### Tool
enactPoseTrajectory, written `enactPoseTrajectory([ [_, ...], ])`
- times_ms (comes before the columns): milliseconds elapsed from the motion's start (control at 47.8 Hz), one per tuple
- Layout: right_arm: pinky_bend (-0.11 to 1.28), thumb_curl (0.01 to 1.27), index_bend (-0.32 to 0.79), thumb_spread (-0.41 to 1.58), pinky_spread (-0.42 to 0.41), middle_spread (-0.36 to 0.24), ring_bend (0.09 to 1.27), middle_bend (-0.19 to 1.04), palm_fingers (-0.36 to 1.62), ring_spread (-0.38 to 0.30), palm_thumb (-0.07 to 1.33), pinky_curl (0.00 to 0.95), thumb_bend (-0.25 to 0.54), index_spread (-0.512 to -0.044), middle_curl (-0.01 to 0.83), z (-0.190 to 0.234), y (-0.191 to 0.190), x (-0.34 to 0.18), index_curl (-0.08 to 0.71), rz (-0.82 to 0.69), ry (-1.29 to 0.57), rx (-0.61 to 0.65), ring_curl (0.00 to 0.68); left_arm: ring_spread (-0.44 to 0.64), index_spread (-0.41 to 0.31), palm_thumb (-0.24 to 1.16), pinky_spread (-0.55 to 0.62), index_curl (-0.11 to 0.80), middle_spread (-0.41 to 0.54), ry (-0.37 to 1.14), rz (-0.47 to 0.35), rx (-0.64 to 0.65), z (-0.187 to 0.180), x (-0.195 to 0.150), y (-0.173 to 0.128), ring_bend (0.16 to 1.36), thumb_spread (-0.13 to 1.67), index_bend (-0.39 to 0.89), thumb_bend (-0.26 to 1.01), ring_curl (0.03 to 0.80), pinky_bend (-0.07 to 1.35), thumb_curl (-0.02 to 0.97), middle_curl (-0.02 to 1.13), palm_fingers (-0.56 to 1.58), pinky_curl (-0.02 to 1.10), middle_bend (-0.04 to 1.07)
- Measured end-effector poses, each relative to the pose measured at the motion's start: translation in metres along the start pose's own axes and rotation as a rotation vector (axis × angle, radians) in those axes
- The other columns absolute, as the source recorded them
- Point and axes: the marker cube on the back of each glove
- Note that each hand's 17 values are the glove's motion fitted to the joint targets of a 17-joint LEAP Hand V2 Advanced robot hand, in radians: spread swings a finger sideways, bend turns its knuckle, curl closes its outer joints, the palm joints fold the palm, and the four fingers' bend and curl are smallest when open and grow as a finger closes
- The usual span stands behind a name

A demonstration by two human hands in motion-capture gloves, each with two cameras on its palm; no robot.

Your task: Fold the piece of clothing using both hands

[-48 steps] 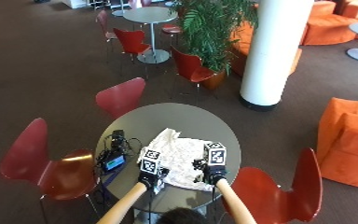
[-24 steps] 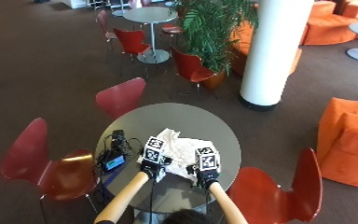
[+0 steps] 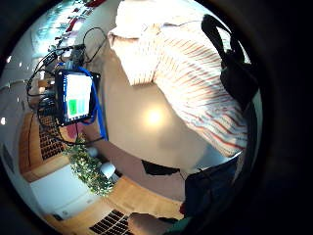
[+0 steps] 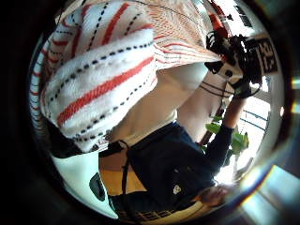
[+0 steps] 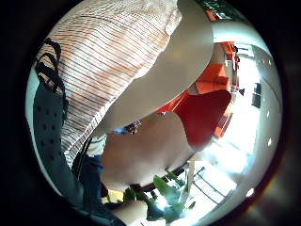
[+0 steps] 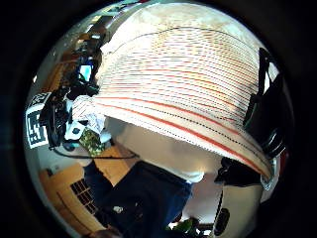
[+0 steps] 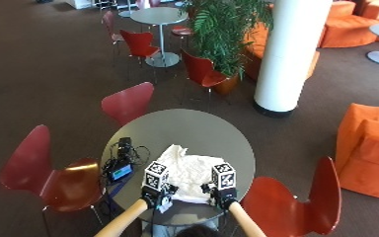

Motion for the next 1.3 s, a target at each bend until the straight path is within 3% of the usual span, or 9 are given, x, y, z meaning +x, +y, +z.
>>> enactPoseTrajectory([
  [105,0.5,0.64,0.24,0.43,-0.332,-0.233,0.55,0.3,1.33,-0.251,1.01,0.404,-0.032,-0.27,0.534,0.001,0.021,-0.015,0.414,-0.221,-0.085,0.032,0.475,-0.21,-0.22,0.81,-0.25,0.507,-0.259,0.006,0.081,-0.038,-0.005,0.019,0.041,0.23,1.14,0.16,-0.01,0.368,0.23,0.58,0.44,1.09,0.39,0.21],
  [293,0.51,0.68,0.25,0.32,-0.343,-0.238,0.56,0.33,1.33,-0.253,1.0,0.404,-0.032,-0.274,0.544,-0.041,0.055,-0.011,0.459,-0.227,-0.009,-0.016,0.477,-0.22,-0.239,0.82,-0.27,0.523,-0.278,0.043,0.161,-0.123,-0.051,0.037,0.085,0.23,1.06,0.19,-0.02,0.376,0.23,0.625,0.47,1.16,0.39,0.26],
  [502,0.51,0.71,0.23,0.27,-0.346,-0.24,0.57,0.34,1.31,-0.249,1.0,0.405,-0.033,-0.277,0.547,-0.102,-0.037,-0.007,0.494,-0.019,-0.041,0.057,0.481,-0.19,-0.256,0.79,-0.24,0.564,-0.291,0.058,-0.09,-0.149,-0.071,-0.024,-0.014,0.19,1.0,0.22,-0.02,0.374,0.18,0.665,0.5,1.13,0.39,0.3],
  [627,0.52,0.72,0.21,0.28,-0.352,-0.24,0.57,0.34,1.3,-0.253,1.0,0.406,-0.034,-0.277,0.545,-0.105,-0.043,-0.025,0.508,0.074,-0.038,-0.18,0.481,-0.17,-0.258,0.77,-0.21,0.578,-0.285,0.004,-0.233,-0.226,-0.069,-0.037,-0.051,0.18,1.03,0.21,-0.02,0.37,0.17,0.671,0.5,1.08,0.38,0.29],
  [732,0.52,0.73,0.2,0.28,-0.353,-0.241,0.57,0.34,1.3,-0.253,0.99,0.404,-0.035,-0.28,0.546,-0.085,-0.072,-0.027,0.516,0.092,-0.045,-0.282,0.478,-0.16,-0.254,0.74,-0.17,0.588,-0.273,0.087,-0.267,-0.319,-0.044,-0.048,-0.078,0.18,1.11,0.21,-0.01,0.37,0.15,0.648,0.5,1.0,0.37,0.26],
  [815,0.53,0.73,0.18,0.31,-0.349,-0.241,0.56,0.32,1.27,-0.252,0.99,0.406,-0.036,-0.279,0.539,-0.079,-0.077,-0.023,0.517,0.136,-0.07,-0.232,0.474,-0.15,-0.24,0.73,-0.14,0.581,-0.252,0.091,-0.344,-0.243,-0.037,-0.062,-0.088,0.2,1.16,0.18,-0.01,0.377,0.17,0.631,0.5,0.94,0.36,0.21],
  [962,0.59,0.71,0.09,0.52,-0.326,-0.229,0.5,0.17,1.04,-0.236,0.98,0.41,-0.023,-0.277,0.49,-0.096,-0.091,-0.005,0.465,0.158,-0.087,0.208,0.452,-0.1,-0.187,0.68,-0.1,0.507,-0.175,0.068,-0.467,-0.018,-0.058,-0.078,-0.076,0.29,1.26,0.1,-0.02,0.404,0.24,0.578,0.45,0.74,0.39,0.12],
  [1150,0.6,0.66,0.07,0.76,-0.291,-0.196,0.47,0.16,1.01,-0.216,0.96,0.405,-0.025,-0.268,0.459,-0.09,-0.058,0.023,0.387,0.26,-0.059,0.223,0.438,-0.05,-0.153,0.51,-0.04,0.459,-0.108,0.101,-0.324,0.348,-0.07,-0.071,-0.055,0.35,1.38,0.14,-0.03,0.405,0.26,0.458,0.4,0.67,0.39,0.13],
  [1296,0.65,0.62,0.04,0.88,-0.3,-0.18,0.5,0.17,1.08,-0.219,0.92,0.404,-0.029,-0.256,0.446,-0.047,-0.055,0.043,0.326,0.353,-0.166,0.184,0.44,-0.03,-0.147,0.43,-0.03,0.447,-0.087,-0.07,-0.282,0.349,-0.023,-0.059,-0.041,0.37,1.42,0.16,-0.02,0.4,0.27,0.39,0.37,0.66,0.39,0.14],
])
